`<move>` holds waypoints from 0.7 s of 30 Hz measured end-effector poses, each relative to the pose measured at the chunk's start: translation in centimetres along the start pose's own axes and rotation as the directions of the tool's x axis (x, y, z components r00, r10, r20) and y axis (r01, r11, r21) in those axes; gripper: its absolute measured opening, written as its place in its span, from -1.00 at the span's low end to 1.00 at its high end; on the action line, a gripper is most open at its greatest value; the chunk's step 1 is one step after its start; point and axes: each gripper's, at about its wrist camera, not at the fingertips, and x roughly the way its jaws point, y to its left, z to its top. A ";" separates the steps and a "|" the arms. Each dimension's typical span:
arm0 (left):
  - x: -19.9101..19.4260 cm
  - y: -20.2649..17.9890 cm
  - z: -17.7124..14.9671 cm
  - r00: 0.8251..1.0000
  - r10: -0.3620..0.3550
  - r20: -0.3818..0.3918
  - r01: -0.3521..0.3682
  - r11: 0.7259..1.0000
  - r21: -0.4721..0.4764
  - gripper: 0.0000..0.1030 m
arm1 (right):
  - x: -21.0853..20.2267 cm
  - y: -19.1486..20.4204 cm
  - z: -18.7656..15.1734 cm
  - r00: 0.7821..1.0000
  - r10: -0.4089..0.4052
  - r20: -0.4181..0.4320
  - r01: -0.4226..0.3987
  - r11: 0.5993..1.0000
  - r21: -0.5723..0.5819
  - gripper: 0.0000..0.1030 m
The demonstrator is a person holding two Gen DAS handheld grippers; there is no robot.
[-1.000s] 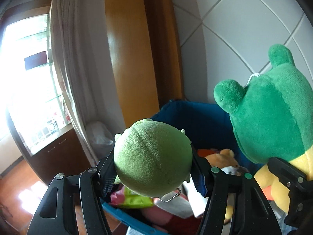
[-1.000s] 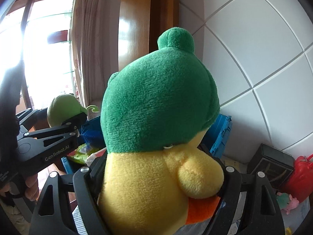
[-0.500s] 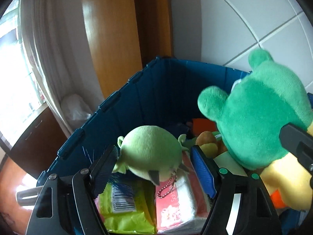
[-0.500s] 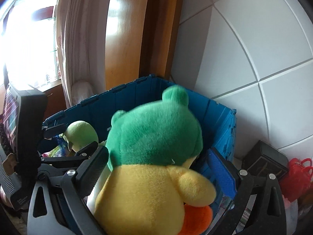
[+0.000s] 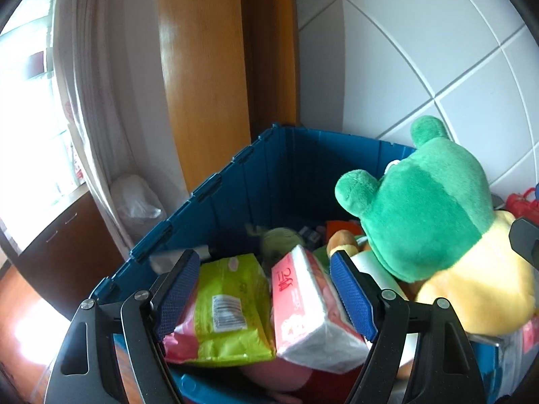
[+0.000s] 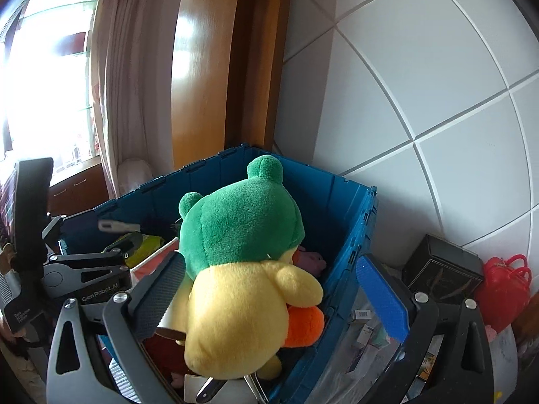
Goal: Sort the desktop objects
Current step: 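Open both tools to drop the two plushes into the crate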
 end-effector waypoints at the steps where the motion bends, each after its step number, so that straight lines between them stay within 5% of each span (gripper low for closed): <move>1: -0.5 -0.1 -0.1 1.000 -0.008 0.008 0.008 1.000 0.001 0.56 | -0.4 -0.1 -0.3 1.000 -0.002 0.000 0.002 1.000 0.003 1.00; 21: -6.9 -3.6 -4.4 0.995 -0.100 0.024 0.100 0.995 0.010 0.56 | -5.9 -1.0 -6.0 0.998 -0.042 -0.041 0.044 0.998 0.052 1.00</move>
